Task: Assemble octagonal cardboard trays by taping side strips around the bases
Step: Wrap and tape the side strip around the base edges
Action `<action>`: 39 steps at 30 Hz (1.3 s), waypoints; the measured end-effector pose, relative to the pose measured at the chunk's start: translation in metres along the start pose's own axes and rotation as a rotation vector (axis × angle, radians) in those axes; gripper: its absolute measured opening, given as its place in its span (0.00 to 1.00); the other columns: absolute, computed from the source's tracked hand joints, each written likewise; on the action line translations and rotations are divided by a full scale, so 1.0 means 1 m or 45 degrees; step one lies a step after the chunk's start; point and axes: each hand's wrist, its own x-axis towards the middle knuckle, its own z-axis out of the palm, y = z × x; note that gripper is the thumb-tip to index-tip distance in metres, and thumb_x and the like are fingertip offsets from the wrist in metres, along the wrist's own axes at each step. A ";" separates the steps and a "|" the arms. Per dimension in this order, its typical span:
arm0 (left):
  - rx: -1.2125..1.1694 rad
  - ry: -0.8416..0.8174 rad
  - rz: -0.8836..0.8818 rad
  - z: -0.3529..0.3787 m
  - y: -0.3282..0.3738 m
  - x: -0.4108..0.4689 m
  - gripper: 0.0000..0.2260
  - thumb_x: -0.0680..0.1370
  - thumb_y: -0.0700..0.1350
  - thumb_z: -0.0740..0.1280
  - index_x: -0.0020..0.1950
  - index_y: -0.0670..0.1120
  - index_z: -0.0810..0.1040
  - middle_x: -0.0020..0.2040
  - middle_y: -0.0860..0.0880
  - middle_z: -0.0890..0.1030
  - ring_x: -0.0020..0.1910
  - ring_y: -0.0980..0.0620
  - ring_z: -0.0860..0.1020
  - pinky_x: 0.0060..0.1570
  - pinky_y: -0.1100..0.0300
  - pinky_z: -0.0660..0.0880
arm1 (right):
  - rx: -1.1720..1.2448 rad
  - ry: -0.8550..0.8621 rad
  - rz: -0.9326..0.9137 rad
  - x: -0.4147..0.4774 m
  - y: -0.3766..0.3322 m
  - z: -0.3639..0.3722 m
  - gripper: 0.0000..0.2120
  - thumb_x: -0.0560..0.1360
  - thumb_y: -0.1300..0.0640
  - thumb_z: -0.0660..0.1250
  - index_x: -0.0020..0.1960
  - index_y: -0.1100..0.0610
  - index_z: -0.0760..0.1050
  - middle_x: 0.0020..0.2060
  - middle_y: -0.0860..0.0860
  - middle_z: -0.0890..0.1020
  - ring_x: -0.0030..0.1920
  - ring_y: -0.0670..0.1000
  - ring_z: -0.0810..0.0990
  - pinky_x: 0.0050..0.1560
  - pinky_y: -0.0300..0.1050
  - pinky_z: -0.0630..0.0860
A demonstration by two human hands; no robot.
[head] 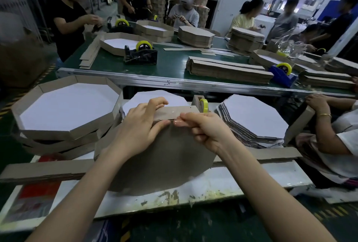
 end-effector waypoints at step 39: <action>0.235 -0.152 -0.003 -0.008 0.002 -0.003 0.17 0.83 0.54 0.55 0.71 0.57 0.72 0.68 0.49 0.74 0.65 0.45 0.70 0.64 0.49 0.65 | -0.593 0.097 -0.332 0.006 -0.007 -0.050 0.14 0.76 0.59 0.63 0.36 0.57 0.83 0.23 0.51 0.79 0.21 0.45 0.63 0.21 0.35 0.60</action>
